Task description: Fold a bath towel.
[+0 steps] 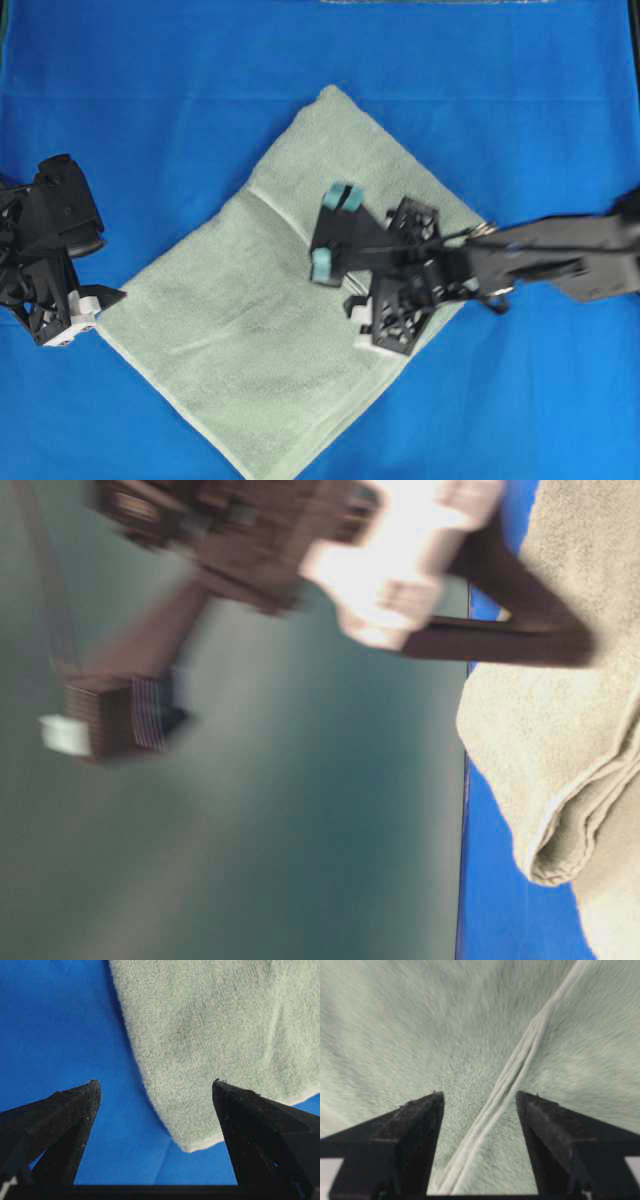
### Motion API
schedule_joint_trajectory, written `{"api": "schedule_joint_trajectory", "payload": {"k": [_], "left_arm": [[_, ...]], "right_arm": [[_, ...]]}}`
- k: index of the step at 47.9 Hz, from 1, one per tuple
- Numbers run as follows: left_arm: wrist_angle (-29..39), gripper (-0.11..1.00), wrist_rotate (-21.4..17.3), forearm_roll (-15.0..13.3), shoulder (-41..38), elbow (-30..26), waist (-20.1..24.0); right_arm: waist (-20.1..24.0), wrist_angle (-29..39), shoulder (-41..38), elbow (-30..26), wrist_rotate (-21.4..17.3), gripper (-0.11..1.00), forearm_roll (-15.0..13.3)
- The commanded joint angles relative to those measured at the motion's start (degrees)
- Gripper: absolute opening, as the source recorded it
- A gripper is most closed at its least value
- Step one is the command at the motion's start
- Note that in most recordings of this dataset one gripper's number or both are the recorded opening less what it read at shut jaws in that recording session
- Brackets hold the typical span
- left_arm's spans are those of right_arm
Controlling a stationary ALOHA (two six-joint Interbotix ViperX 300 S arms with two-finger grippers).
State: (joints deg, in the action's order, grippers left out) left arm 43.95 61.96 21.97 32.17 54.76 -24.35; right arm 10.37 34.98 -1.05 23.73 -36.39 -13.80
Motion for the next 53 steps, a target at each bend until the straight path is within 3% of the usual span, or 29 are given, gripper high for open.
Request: {"api": "schedule_joint_trajectory", "payload": {"k": [1, 5, 10, 16, 21, 24, 27, 32, 39, 53], "left_arm": [[-1.3, 0.86, -2.3, 0.4, 0.1, -2.1, 0.1], [-3.3, 0.86, -6.2, 0.4, 0.0, -2.7, 0.0], [-6.9, 0.86, -14.2, 0.4, -0.7, -3.9, -0.2], [-12.7, 0.86, -29.8, 0.4, -2.6, -5.5, -2.5], [-18.6, 0.86, -45.1, 0.3, -4.8, -7.0, -5.5], [-22.2, 0.86, -52.4, -0.2, -6.2, -7.9, -6.9], [-25.6, 0.85, -57.3, -0.5, -7.5, -8.8, -7.6], [-29.4, 0.85, -58.8, -0.8, -9.9, -10.5, -7.9], [-26.8, 0.85, -58.3, -1.1, -14.2, -12.0, -7.9], [-22.7, 0.85, -52.0, -1.4, -27.9, -16.9, -9.9]], "right_arm": [[-1.0, 1.7, 5.4, 0.7, -0.3, 0.62, -1.9], [-3.3, 3.9, 9.0, 3.2, -0.3, 0.62, -2.6], [-6.6, 4.7, 12.1, 6.5, -0.3, 0.62, -2.8], [-9.4, 4.5, 14.9, 9.4, -0.2, 0.62, -2.9], [-10.9, 4.4, 16.3, 10.9, -0.1, 0.62, -3.0], [-11.3, 4.4, 16.7, 11.2, -0.1, 0.61, -3.0], [-11.4, 4.4, 16.8, 11.3, -0.1, 0.61, -3.0], [-11.4, 4.4, 16.8, 11.4, -0.1, 0.61, -3.0], [-11.5, 4.6, 16.8, 11.5, -0.1, 0.61, -3.0], [-11.5, 4.4, 16.8, 12.1, -0.2, 0.61, -3.0]]}}
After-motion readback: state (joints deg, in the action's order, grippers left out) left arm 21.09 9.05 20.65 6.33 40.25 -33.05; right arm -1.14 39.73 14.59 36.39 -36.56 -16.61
